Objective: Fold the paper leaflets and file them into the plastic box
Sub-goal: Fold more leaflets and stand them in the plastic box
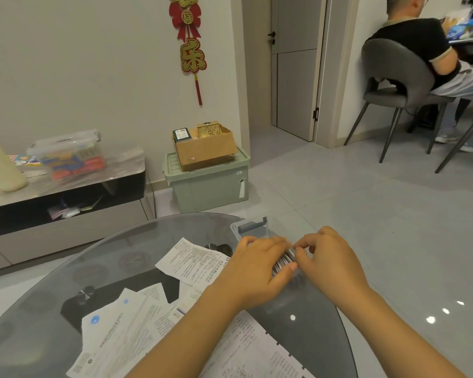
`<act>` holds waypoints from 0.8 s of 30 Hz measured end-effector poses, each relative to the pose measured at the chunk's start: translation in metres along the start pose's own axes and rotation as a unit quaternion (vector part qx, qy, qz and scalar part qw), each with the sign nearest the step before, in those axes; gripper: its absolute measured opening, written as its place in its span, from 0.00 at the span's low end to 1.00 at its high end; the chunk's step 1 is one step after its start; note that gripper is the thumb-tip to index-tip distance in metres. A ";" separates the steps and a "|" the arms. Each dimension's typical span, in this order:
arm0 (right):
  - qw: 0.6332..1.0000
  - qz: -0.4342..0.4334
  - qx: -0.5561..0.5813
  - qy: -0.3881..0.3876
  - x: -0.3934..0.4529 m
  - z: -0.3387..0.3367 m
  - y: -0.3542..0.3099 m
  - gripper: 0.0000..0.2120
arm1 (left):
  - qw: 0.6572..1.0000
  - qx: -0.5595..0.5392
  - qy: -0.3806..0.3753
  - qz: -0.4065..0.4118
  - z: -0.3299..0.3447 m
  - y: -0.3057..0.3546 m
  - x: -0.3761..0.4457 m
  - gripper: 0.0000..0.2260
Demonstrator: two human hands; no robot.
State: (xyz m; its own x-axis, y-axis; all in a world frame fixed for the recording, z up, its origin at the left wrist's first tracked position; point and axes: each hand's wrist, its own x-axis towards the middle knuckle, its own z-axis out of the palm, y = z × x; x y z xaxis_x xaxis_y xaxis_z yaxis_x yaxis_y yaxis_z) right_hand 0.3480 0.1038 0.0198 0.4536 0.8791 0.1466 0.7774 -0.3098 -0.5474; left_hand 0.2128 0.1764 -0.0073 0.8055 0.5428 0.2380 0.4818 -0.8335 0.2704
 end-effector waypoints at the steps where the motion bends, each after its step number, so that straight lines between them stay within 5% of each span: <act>1: 1.000 0.001 0.012 0.007 -0.001 0.000 0.000 0.09 | 1.000 0.014 -0.010 0.004 -0.001 0.000 0.000 0.25; 8: 0.999 -0.002 0.034 -0.011 -0.004 -0.001 0.002 0.10 | 0.992 0.082 -0.098 -0.008 -0.007 0.002 0.007 0.28; 14: 0.998 -0.052 -0.031 -0.003 -0.011 -0.002 -0.005 0.14 | 0.998 0.042 -0.015 -0.041 -0.012 0.009 -0.012 0.32; 17: 0.994 -0.098 -0.036 0.013 -0.021 0.000 -0.014 0.15 | 0.995 0.043 0.023 -0.086 -0.024 0.018 -0.038 0.25; 24: 0.977 -0.203 0.030 -0.051 -0.068 0.004 -0.039 0.14 | 0.978 0.052 -0.026 -0.202 -0.042 0.045 -0.127 0.23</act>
State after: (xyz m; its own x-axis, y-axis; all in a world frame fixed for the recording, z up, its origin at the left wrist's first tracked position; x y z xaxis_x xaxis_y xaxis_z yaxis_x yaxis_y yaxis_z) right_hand 0.2850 0.0578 0.0276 0.0643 0.9577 0.2804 0.8555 0.0918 -0.5096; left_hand 0.1175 0.0744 0.0139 0.5566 0.8265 0.0838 0.7950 -0.5592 0.2351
